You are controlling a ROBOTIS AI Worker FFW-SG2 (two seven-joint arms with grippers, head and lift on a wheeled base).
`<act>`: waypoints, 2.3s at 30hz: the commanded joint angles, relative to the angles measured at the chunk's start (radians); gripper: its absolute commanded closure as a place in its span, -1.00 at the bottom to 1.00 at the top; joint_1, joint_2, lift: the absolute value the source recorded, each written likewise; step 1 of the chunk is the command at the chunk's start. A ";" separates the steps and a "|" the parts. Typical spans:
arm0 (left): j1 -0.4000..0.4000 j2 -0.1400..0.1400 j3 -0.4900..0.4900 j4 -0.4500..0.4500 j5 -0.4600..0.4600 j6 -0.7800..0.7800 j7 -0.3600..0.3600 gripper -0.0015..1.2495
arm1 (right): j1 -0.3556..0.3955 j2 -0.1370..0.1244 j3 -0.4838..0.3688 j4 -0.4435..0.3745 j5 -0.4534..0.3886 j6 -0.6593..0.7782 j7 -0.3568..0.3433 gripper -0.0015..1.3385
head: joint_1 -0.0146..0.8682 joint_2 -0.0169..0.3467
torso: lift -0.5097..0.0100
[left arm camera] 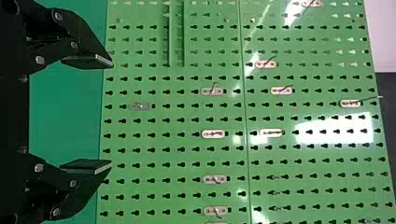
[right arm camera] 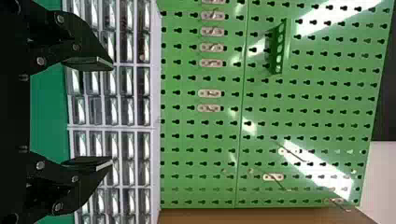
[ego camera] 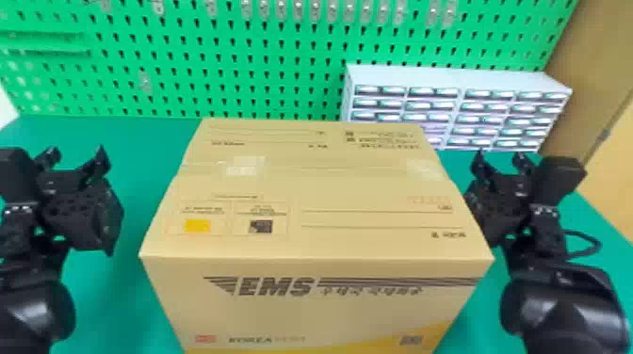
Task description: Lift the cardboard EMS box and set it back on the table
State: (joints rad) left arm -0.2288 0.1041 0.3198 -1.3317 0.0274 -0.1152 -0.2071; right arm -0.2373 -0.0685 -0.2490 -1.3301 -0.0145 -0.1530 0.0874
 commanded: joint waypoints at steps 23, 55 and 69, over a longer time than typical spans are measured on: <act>0.003 0.000 -0.036 0.008 -0.018 -0.012 -0.002 -0.21 | -0.002 0.027 0.004 0.035 0.005 -0.045 -0.002 -0.20 | 0.57 -0.99 | 0.60; 0.002 -0.004 -0.159 0.008 0.020 -0.018 0.071 -0.21 | -0.043 0.069 0.137 0.035 0.074 -0.010 -0.087 -0.20 | 0.57 -0.99 | 0.60; -0.003 -0.004 -0.180 0.008 0.017 -0.018 0.078 -0.21 | -0.043 0.069 0.158 0.035 0.074 0.001 -0.087 -0.20 | 0.57 -0.99 | 0.60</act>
State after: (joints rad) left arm -0.2308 0.0997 0.1419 -1.3238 0.0450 -0.1334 -0.1289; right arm -0.2808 -0.0001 -0.0951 -1.2947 0.0598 -0.1530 0.0000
